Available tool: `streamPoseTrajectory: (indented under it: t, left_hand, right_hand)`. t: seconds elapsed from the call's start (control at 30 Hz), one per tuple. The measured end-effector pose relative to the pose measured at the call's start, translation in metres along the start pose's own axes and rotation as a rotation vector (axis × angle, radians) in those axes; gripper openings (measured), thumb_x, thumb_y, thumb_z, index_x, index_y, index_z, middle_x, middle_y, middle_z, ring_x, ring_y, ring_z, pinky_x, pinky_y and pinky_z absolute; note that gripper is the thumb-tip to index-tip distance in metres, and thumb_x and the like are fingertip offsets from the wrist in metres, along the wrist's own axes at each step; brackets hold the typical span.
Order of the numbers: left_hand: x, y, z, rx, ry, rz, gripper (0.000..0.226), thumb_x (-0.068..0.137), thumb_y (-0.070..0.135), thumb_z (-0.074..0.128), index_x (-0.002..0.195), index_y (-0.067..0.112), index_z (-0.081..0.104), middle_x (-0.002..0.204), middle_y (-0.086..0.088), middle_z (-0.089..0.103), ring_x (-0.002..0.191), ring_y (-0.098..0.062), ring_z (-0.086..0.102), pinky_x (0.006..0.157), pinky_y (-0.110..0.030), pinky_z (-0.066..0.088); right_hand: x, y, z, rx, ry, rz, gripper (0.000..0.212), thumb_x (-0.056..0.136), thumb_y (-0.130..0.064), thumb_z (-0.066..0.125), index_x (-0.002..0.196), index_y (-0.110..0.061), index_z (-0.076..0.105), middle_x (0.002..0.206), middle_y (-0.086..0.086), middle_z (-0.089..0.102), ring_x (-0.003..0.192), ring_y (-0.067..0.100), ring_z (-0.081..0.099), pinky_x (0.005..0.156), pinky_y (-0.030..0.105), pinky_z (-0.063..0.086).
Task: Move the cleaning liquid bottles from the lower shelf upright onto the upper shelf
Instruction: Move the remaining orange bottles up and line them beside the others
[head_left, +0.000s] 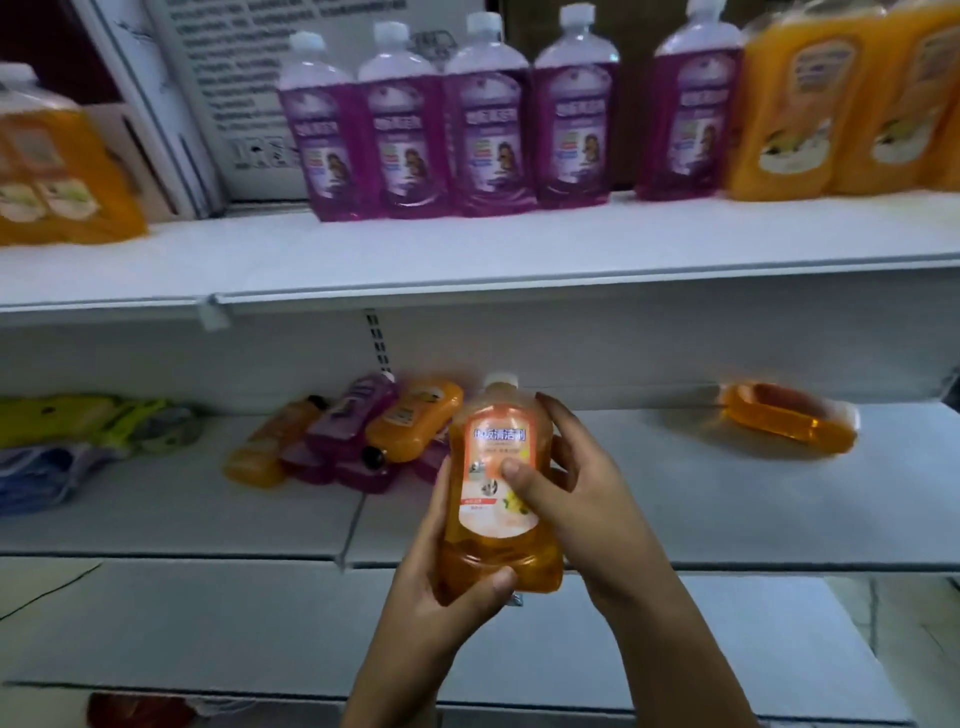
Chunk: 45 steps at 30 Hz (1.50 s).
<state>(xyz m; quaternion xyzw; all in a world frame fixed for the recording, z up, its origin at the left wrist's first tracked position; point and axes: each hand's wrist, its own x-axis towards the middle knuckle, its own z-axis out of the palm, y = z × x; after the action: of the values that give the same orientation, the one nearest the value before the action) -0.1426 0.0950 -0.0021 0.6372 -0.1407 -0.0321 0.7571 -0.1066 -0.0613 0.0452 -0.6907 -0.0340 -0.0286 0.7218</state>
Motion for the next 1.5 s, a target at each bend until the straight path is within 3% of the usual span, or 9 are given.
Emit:
streamPoseTrajectory:
  t: [0.13,0.33,0.53,0.7,0.87,1.0,1.23,1.33,1.5]
  left_hand:
    - [-0.021,0.016,-0.051,0.017,0.041,0.062,0.091,0.074,0.028,0.088,0.144,0.053,0.036,0.146,0.006,0.053,0.131,-0.022,0.055,0.096,-0.035,0.053]
    - [-0.064,0.039,-0.124,0.078,0.151,0.089,0.092,0.066,0.03,0.093,0.136,0.061,0.041,0.141,0.009,0.057,0.127,-0.019,0.059,0.093,-0.032,0.055]
    - [-0.104,0.054,-0.163,0.083,0.31,0.097,0.102,0.057,0.027,0.094,0.14,0.05,0.039,0.134,0.012,0.063,0.12,-0.016,0.064,0.085,-0.026,0.057]
    - [-0.12,0.061,-0.176,0.121,0.365,0.076,0.104,0.052,0.025,0.091,0.14,0.047,0.039,0.126,0.017,0.066,0.112,-0.014,0.068,0.08,-0.023,0.057]
    - [-0.127,0.059,-0.18,0.131,0.376,0.072,0.105,0.054,0.028,0.092,0.14,0.051,0.037,0.13,0.019,0.063,0.115,-0.011,0.066,0.083,-0.023,0.057]
    - [-0.137,0.058,-0.19,0.123,0.42,0.102,0.098,0.062,0.021,0.09,0.141,0.048,0.039,0.132,0.017,0.063,0.118,-0.01,0.064,0.084,-0.022,0.056]
    - [-0.141,0.051,-0.219,0.085,0.547,0.083,0.093,0.057,0.031,0.094,0.134,0.057,0.049,0.135,0.011,0.062,0.121,-0.015,0.063,0.085,-0.029,0.057]
    - [-0.139,0.055,-0.237,0.077,0.636,0.074,0.091,0.058,0.027,0.094,0.133,0.055,0.051,0.134,0.008,0.063,0.12,-0.017,0.063,0.086,-0.03,0.057]
    - [-0.125,0.072,-0.276,-0.101,0.791,0.058,0.084,0.056,0.013,0.088,0.128,0.047,0.059,0.127,0.001,0.068,0.115,-0.024,0.067,0.081,-0.035,0.059]
  right_hand:
    - [-0.004,-0.003,0.056,0.03,-0.093,-0.028,0.061,0.088,-0.029,0.071,0.135,-0.053,0.039,0.12,-0.024,0.06,0.098,0.003,0.069,0.067,0.021,0.059]
    - [-0.012,-0.002,0.137,0.044,-0.278,-0.059,0.071,0.091,-0.025,0.068,0.146,-0.049,0.031,0.127,-0.021,0.058,0.1,-0.011,0.064,0.069,0.016,0.057]
    - [-0.025,0.003,0.196,0.046,-0.424,-0.037,0.075,0.093,-0.024,0.066,0.149,-0.053,0.024,0.12,-0.021,0.061,0.098,-0.008,0.066,0.069,0.016,0.057]
    - [-0.026,0.004,0.21,0.018,-0.501,-0.014,0.077,0.085,-0.037,0.069,0.148,-0.05,0.027,0.135,-0.016,0.055,0.103,-0.005,0.066,0.077,0.022,0.059]
    - [-0.024,0.009,0.216,0.004,-0.568,-0.038,0.063,0.083,-0.039,0.069,0.127,-0.063,0.031,0.111,-0.038,0.062,0.101,-0.008,0.066,0.07,0.017,0.057]
    - [-0.023,0.017,0.23,0.068,-0.592,-0.02,0.062,0.089,-0.036,0.06,0.139,-0.056,0.029,0.129,-0.026,0.058,0.107,-0.001,0.067,0.079,0.02,0.057]
    - [0.0,0.036,0.266,0.072,-0.69,0.04,0.069,0.088,-0.043,0.055,0.151,-0.046,0.026,0.136,-0.025,0.053,0.111,-0.005,0.064,0.08,0.018,0.056]
    - [0.015,0.042,0.295,0.067,-0.759,0.049,0.069,0.094,-0.029,0.06,0.152,-0.043,0.025,0.138,-0.023,0.053,0.107,-0.007,0.064,0.076,0.015,0.055]
    - [0.043,0.042,0.344,0.065,-0.92,0.047,0.08,0.099,-0.009,0.058,0.156,-0.037,0.01,0.096,-0.045,0.064,0.096,-0.006,0.069,0.068,0.012,0.054]
